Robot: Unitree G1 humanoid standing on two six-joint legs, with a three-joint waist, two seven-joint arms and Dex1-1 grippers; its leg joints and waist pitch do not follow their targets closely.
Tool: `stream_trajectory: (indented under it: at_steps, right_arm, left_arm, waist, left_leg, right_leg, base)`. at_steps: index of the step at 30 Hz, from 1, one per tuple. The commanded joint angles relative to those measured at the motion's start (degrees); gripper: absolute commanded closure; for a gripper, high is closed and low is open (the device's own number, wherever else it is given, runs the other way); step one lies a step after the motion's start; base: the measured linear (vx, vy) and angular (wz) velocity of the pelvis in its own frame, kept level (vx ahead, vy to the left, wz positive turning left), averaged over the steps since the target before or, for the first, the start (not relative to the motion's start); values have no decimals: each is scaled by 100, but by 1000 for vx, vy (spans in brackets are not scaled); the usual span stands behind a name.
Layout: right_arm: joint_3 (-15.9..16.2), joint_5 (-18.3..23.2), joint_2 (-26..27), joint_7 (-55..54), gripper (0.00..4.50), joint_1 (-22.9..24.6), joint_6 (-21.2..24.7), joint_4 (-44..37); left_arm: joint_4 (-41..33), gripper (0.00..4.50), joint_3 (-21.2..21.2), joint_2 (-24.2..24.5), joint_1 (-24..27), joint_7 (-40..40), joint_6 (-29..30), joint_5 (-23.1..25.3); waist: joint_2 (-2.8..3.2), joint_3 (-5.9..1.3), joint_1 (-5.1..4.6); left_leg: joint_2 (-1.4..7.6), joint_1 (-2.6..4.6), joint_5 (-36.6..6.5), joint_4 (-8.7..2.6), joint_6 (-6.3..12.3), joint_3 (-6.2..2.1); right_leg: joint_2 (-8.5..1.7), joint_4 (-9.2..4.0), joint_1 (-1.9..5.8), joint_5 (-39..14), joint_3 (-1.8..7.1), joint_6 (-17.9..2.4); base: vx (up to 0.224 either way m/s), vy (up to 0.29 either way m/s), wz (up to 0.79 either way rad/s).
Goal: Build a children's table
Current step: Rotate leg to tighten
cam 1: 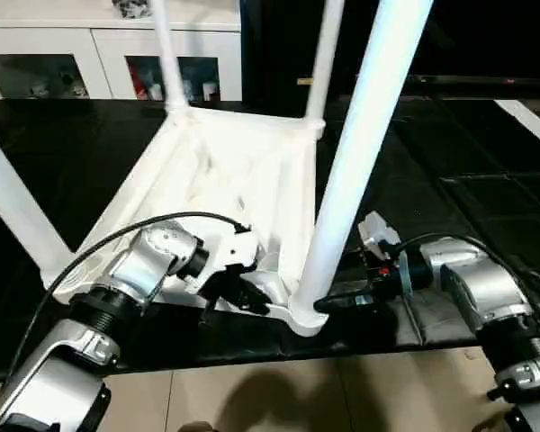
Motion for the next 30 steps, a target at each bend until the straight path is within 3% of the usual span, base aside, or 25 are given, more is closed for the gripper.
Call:
stream_trajectory:
  at_steps: [1,6,15,16,24,30]
  right_arm:
    - [47,33,-1,43,103,-142,-90,14]
    - [83,86,73,64,155,-150,-84,13]
    - [109,99,123,184,206,-138,-117,29]
    - [118,103,121,189,235,-128,-120,17]
    - [119,156,129,201,248,0,-50,-149]
    - [-176,219,469,-742,248,312,125,-400]
  left_arm:
    - [-189,450,-114,-56,-54,-225,-127,-47]
    - [-193,450,-128,-52,-41,-217,-139,-51]
    - [-144,450,-129,-51,-38,-179,-180,-30]
    - [-143,450,-128,-53,-35,-173,-179,-29]
    - [-139,450,-84,-95,2,-62,-111,-52]
    - [-96,450,252,-485,30,664,408,-229]
  waist:
    - [-51,-431,-21]
    - [-61,-430,-24]
    - [-57,-431,-22]
    - [-56,-430,-24]
    - [-57,-428,-21]
    - [-61,-415,-35]
  left_leg:
    - [143,13,-931,-376,330,18]
    - [140,11,-940,-378,324,17]
    - [145,9,-909,-378,326,15]
    - [144,10,-925,-379,321,15]
    - [138,13,-968,-378,301,16]
    - [124,18,-1046,-385,247,12]
  right_leg:
    - [-316,-361,354,-1695,281,-1085]
    - [-318,-367,354,-1795,278,-1044]
    - [-318,-359,349,-1756,279,-1045]
    - [-315,-359,349,-1755,279,-1047]
    - [-317,-378,349,-1871,279,-999]
    - [-314,-405,346,-2036,277,-942]
  base:
    - [0,0,0]
    - [0,0,0]
    - [0,0,0]
    - [0,0,0]
    - [0,0,0]
    - [0,0,0]
